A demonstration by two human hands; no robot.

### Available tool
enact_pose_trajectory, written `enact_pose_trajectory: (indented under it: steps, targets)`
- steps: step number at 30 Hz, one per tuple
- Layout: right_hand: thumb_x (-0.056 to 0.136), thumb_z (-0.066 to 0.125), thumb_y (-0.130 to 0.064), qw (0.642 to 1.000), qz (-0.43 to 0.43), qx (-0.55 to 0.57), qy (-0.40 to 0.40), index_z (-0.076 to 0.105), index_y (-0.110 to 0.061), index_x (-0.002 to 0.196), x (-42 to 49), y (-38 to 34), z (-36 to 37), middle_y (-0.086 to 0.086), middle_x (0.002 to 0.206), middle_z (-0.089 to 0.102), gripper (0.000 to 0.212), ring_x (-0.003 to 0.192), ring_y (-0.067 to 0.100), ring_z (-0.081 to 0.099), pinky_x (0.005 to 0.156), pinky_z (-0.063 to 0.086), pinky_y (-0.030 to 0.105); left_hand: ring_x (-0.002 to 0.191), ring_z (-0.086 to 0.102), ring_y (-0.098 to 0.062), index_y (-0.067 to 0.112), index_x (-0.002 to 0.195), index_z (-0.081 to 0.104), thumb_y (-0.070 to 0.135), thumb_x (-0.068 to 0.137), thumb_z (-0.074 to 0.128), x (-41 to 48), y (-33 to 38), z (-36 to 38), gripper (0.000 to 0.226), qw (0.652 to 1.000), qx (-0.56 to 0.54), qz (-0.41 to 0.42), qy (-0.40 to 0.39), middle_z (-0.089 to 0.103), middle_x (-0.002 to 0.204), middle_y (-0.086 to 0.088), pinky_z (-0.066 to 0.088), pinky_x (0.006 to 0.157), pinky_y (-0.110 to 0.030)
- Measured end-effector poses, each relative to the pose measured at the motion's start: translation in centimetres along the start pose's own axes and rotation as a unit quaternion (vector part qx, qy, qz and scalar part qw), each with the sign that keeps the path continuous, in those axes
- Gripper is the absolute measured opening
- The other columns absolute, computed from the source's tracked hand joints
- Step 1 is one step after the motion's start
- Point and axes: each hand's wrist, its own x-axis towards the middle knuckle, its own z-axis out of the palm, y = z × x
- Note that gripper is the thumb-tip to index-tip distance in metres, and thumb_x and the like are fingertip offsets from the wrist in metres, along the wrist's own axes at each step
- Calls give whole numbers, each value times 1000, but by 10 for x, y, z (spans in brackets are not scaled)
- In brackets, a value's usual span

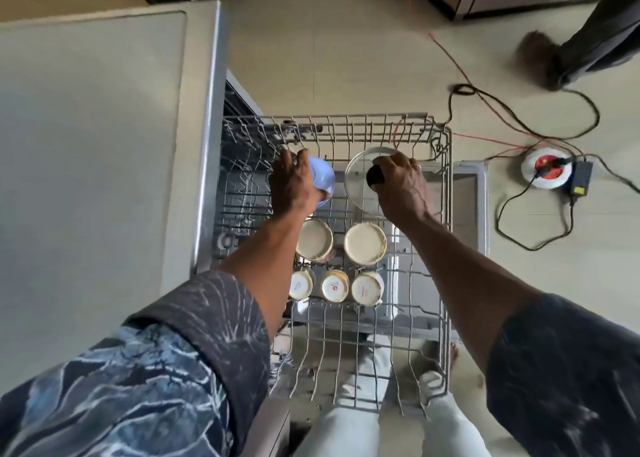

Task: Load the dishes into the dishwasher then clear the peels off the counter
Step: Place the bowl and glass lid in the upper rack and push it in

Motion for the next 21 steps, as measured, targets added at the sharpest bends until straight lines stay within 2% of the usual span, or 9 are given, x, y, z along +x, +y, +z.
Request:
enact_pose_trajectory:
  steps: [3,7,11,14,21]
  targets:
    - [93,67,-15,1000,13,-6,2,63,-11,121,9,6,7,14,128,59,29,117,32,51,88,42,35,139,34,-32,25,151,34,36,68,91,9,2,13,102,1000,4,-10,-12,23,159,-11,41,107,-42]
    - [95,63,-17,1000,10,-11,3,62,-9,126,17,6,14,17,133,56,32,123,34,48,94,45,40,131,40,-32,26,149,36,32,71,90,16,4,21,95,1000,14,-16,-19,23,156,-9,44,97,-39]
    - [99,57,-21,1000,12,-7,20,63,-9,121,19,6,20,17,130,57,26,123,34,49,95,45,40,135,35,-34,24,150,35,32,72,89,21,1,28,95,999,32,-16,-18,23,158,-12,42,106,-43]
    - [99,56,-22,1000,11,-5,24,63,-10,121,17,7,21,16,128,57,25,120,32,50,91,46,38,136,35,-35,24,149,35,33,71,89,23,0,34,95,999,45,-10,-5,25,156,-13,41,107,-45]
    - [90,70,-19,1000,5,-17,7,60,-10,124,9,13,25,15,130,51,36,122,32,46,90,49,38,138,30,-37,21,149,33,42,64,92,24,-4,44,105,998,63,-6,-7,23,156,-17,41,107,-46]
